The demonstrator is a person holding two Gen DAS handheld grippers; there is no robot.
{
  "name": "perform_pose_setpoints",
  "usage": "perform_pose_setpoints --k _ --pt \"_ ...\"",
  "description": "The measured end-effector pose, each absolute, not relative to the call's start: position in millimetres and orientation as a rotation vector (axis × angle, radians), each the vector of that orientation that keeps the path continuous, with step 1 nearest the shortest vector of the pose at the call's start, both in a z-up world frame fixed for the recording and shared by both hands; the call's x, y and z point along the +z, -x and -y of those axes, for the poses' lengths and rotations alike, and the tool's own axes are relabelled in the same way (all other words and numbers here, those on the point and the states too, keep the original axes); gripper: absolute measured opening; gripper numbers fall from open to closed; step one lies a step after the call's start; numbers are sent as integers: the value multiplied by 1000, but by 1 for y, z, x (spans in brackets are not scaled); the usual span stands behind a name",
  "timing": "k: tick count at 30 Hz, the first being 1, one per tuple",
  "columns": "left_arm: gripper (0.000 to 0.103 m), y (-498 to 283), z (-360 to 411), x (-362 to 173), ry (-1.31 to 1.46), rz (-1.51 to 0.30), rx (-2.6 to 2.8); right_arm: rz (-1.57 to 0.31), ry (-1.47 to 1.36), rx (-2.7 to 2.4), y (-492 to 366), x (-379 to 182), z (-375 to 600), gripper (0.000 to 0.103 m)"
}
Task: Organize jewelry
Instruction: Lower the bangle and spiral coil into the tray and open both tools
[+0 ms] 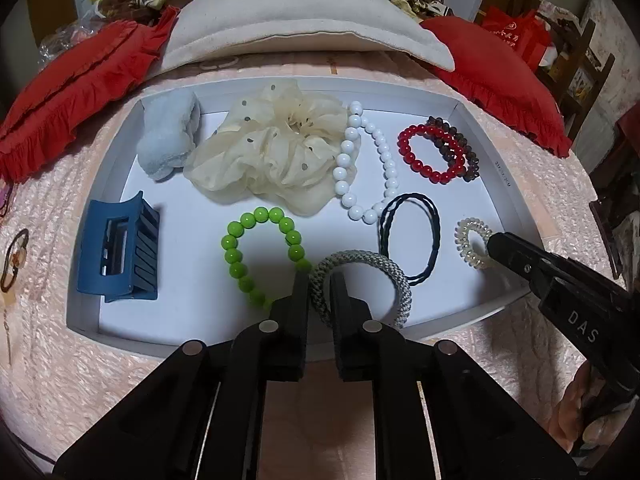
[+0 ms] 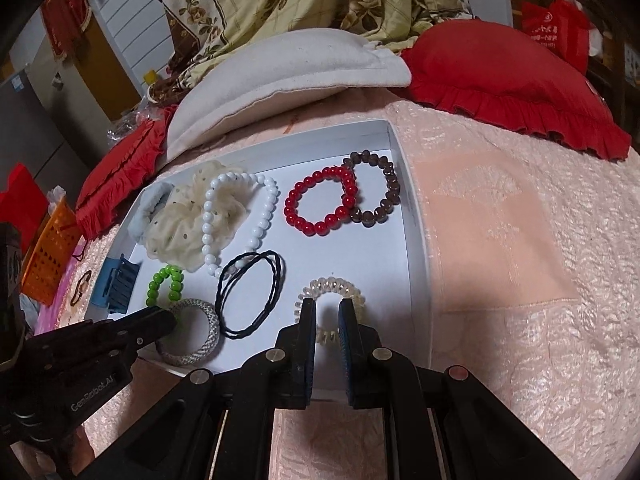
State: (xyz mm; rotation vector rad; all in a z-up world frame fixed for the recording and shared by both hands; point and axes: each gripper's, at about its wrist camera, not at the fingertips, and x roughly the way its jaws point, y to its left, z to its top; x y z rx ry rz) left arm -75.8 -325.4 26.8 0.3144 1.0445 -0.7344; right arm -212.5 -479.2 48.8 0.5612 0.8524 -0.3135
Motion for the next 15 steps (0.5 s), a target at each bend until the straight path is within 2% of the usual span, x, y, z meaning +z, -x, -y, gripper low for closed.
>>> perform_pose_setpoints --k 5,15 --pt "12 88 330 27 -360 -1022 -756 -835 -572 -313 220 51 475 20" --pt "12 93 327 25 -311 -1044 -746 -826 -552 -319 224 49 472 21"
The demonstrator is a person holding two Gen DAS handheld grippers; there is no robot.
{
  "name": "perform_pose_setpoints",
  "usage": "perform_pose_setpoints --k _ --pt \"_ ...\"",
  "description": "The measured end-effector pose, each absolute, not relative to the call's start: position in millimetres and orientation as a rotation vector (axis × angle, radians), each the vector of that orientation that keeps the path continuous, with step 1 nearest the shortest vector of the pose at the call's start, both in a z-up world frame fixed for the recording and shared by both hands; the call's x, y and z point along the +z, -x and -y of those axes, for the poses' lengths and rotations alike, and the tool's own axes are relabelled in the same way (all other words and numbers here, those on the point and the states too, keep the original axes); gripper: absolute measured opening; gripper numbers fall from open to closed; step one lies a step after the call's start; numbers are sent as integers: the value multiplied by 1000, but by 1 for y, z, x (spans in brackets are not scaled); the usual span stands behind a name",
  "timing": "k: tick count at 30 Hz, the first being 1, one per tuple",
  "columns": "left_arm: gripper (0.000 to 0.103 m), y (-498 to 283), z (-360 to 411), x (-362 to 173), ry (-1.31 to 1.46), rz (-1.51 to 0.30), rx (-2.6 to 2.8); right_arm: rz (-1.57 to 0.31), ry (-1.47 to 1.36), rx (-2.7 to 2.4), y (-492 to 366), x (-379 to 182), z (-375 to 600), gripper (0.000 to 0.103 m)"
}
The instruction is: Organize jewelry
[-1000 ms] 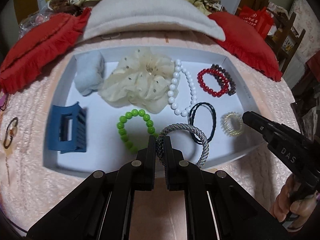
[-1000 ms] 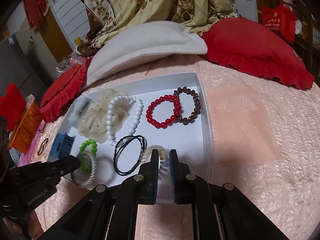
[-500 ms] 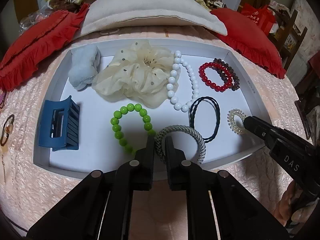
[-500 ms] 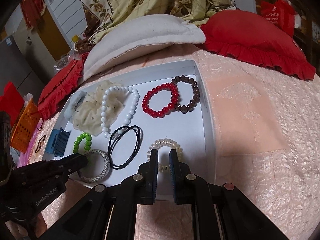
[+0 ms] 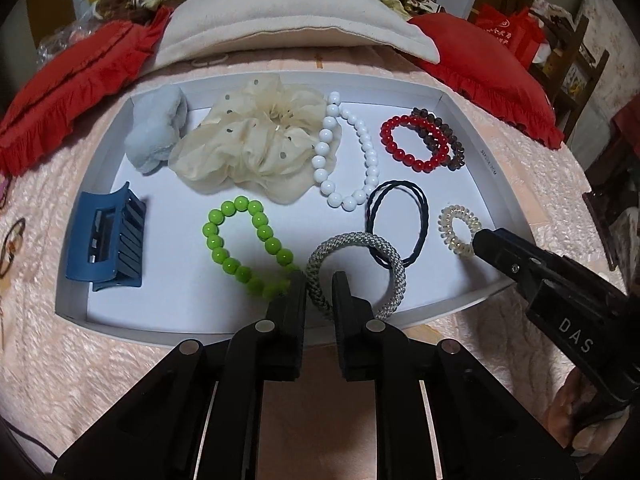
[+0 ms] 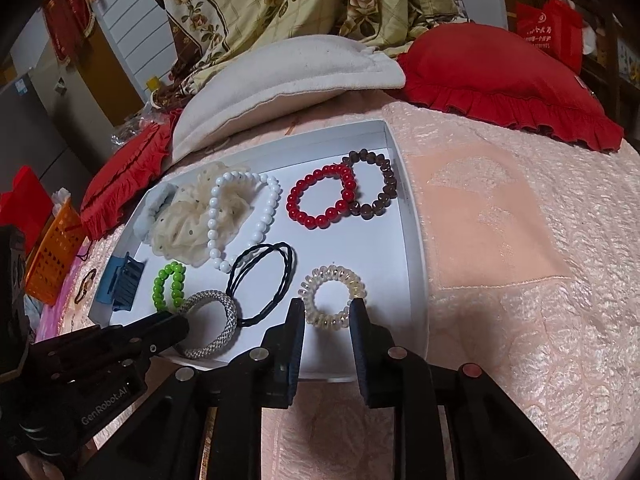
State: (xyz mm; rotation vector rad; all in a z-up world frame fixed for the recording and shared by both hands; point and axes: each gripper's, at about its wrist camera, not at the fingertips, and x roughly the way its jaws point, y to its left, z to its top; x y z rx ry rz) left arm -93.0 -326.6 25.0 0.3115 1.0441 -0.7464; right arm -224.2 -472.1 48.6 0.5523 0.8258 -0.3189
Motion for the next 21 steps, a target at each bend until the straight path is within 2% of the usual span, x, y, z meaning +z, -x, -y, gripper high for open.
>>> perform_pose_setpoints --k 4,8,9,10,12,21 --pt "13 98 330 28 -342 -1027 -791 -824 -524 -323 223 49 472 22" --pt "18 99 314 47 -281 -1045 -836 -816 -521 -323 225 57 472 22" --pt "25 100 305 55 -257 -1034 -831 -806 -519 -323 228 60 471 22" --pt "35 101 298 61 -241 -1022 -824 -800 -515 -322 231 64 469 22" --pt "44 105 276 74 -197 -992 -811 -799 -504 -324 237 69 464 22" --pt "44 130 178 90 -104 -926 -663 -813 -462 -327 246 89 442 22"
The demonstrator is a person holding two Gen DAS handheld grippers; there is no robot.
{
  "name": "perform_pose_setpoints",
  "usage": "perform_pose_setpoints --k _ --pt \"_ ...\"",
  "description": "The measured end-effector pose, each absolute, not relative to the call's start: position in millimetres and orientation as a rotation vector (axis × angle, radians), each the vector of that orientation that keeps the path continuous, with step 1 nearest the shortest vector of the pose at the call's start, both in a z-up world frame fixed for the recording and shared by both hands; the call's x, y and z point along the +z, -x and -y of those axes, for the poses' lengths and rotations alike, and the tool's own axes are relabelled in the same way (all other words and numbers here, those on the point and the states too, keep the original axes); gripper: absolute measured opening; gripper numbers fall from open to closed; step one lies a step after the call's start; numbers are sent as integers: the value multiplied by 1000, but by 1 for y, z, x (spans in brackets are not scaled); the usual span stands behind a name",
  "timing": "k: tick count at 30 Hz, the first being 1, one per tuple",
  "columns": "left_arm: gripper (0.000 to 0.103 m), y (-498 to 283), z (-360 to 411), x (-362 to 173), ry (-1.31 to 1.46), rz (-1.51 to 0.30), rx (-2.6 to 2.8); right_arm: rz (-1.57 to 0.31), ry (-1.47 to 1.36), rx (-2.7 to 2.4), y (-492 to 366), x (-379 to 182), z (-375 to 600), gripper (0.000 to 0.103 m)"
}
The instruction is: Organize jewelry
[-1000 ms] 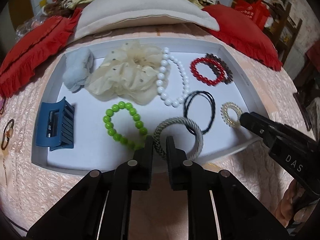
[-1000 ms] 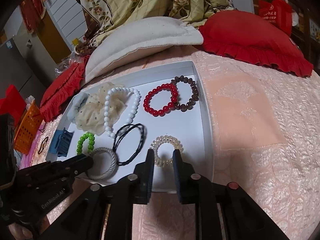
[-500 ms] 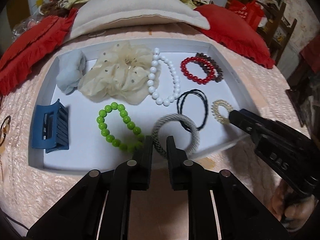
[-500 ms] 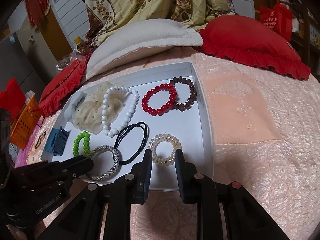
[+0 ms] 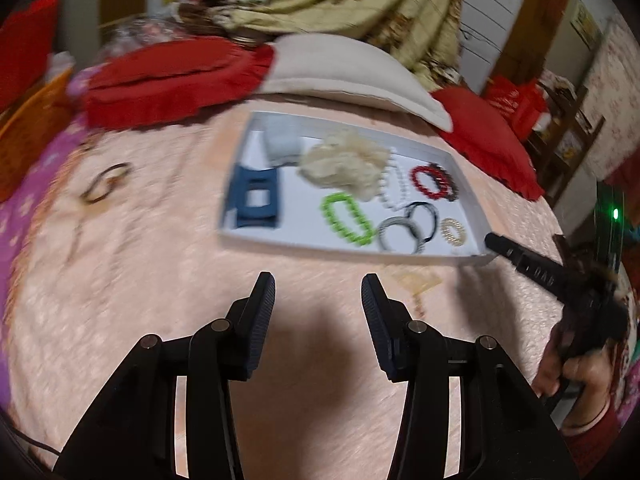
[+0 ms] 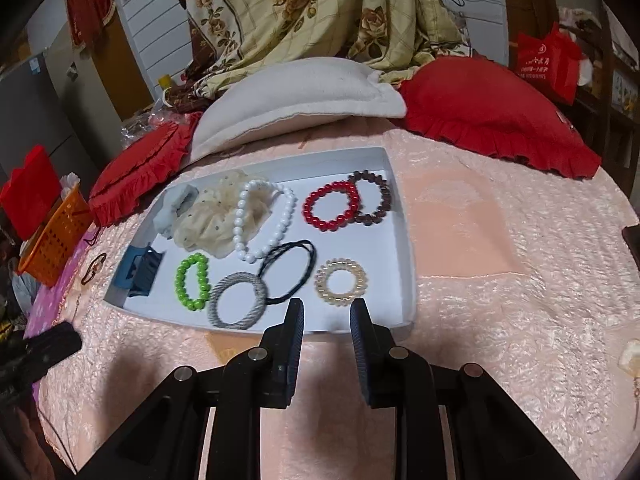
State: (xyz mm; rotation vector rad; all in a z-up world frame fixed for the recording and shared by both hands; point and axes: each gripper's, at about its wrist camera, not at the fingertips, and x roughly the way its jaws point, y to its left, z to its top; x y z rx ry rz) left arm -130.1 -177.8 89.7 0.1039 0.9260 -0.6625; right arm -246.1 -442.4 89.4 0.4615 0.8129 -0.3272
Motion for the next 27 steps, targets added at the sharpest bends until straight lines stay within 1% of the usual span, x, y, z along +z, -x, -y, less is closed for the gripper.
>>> perform_pose_setpoints --k 4,9,13,18,21,23,27 --pt "45 137 154 87 -141 -840 -578 -854 -511 -263 218 88 432 22" --pt "45 132 130 72 -134 -744 -480 -897 -467 -269 159 92 423 22" --pt "45 125 104 53 -76 -725 -425 -923 -493 -250 109 91 429 22" --pt "45 119 86 40 -48 -725 -406 -992 -537 -289 69 69 441 22" --pt "45 115 79 39 -16 -731 -409 -1025 -489 -400 69 61 449 22" --pt "45 112 75 40 2 -734 -406 -991 -479 -396 79 70 445 22" --pt "47 109 68 40 30 -737 -389 -940 -440 -303 111 91 405 22"
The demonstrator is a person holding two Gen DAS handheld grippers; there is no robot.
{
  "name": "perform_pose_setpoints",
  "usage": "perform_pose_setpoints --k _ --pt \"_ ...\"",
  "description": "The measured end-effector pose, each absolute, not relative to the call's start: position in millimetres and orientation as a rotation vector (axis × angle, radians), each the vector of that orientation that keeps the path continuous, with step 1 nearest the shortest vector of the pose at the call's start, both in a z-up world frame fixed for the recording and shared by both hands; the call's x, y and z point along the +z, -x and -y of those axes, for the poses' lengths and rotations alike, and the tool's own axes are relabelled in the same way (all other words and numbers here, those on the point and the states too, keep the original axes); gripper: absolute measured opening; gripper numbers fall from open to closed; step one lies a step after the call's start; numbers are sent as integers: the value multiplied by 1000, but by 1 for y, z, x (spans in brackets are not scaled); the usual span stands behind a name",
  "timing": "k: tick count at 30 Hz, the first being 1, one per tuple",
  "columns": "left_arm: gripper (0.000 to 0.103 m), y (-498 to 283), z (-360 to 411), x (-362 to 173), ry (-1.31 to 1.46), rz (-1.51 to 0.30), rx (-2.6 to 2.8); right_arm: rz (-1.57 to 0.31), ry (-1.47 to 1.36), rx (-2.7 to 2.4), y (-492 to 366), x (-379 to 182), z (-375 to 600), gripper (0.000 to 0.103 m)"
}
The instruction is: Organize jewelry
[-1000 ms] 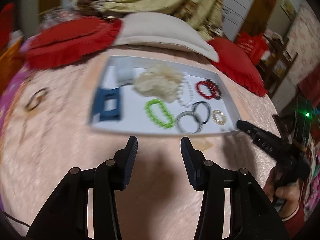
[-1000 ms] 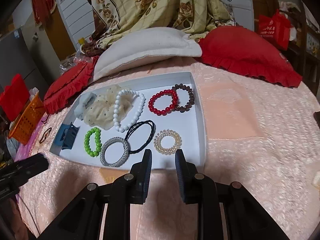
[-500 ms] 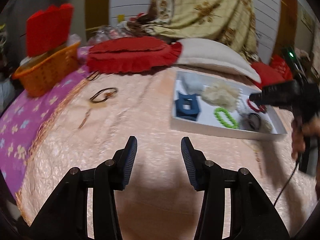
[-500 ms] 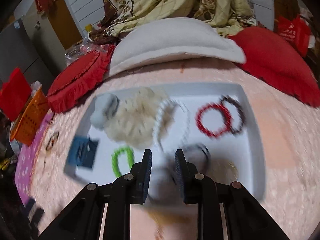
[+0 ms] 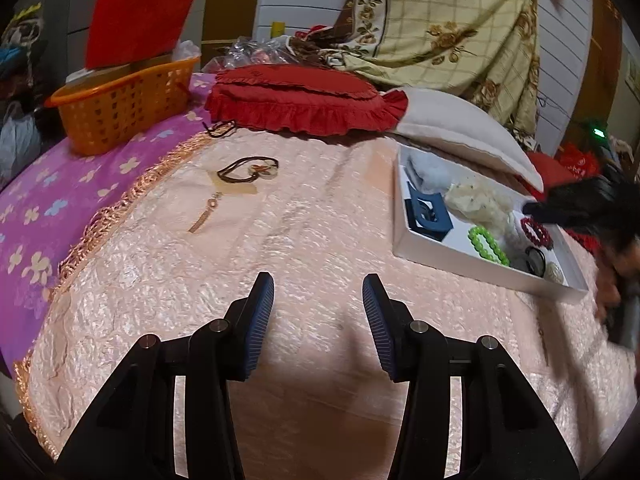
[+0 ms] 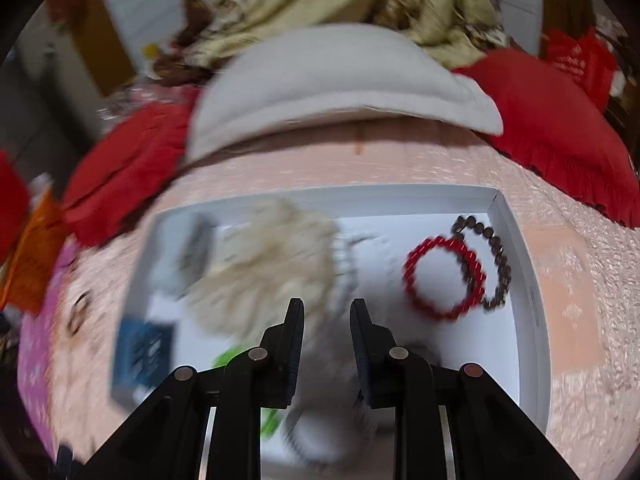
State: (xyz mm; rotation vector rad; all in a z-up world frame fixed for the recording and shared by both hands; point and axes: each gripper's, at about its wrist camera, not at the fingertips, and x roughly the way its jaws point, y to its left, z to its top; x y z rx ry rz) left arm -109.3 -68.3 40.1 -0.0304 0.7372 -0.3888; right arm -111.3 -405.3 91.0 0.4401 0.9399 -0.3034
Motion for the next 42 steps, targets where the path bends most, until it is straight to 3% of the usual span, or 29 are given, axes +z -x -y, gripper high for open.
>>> perform_pose_setpoints --k 9,26,33,42 --pt "47 114 63 40 46 -716 -370 -985 -340 -248 129 67 340 22" --pt "47 109 61 36 48 -738 -355 -960 -378 -263 153 63 331 24" --pt "48 122 59 57 34 -729 -349 -842 -343 -271 210 102 327 24" --pt "53 161 61 90 -34 -723 -393 -832 -365 -320 285 99 329 29"
